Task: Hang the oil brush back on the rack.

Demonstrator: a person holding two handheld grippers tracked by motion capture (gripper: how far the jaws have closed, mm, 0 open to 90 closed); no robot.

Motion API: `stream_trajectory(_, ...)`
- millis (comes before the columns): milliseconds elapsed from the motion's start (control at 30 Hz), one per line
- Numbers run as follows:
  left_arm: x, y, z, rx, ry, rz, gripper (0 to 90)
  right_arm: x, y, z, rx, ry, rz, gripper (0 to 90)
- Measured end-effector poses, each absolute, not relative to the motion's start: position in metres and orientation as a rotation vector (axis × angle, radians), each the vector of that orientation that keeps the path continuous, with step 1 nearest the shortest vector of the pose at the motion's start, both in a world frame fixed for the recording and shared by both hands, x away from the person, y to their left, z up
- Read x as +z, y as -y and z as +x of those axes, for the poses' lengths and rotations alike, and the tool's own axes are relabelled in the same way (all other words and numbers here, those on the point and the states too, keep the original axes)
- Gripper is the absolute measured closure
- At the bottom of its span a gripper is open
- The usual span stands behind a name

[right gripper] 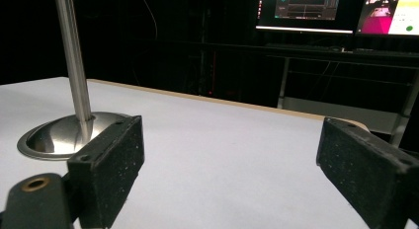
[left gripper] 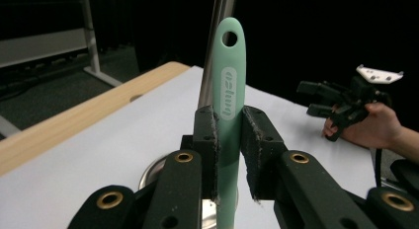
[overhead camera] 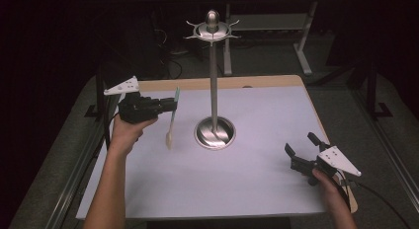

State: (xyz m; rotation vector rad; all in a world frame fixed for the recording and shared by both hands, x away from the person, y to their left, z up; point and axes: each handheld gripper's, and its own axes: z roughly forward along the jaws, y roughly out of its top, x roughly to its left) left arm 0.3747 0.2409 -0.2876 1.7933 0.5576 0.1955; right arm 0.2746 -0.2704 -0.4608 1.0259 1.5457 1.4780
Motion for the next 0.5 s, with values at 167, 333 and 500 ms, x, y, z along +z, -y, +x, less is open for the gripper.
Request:
stream_trajectory(167,-0.268,-0.238,0.375,0.204,-0.517,1.776,77.2,-0.461,0.271,0.275,1.475,-1.550,1.025,10.4)
stream_trajectory(333,-0.246,-0.235,0.376,0.226,-0.486,1.764,77.2,-0.461,0.270,0.275,1.478,-1.546,1.026,10.4)
stream_trajectory(500,-0.225,-0.231,0.379,0.251,-0.449,1.762,77.2,-0.461,0.271,0.275,1.478,-1.549,1.027,10.4)
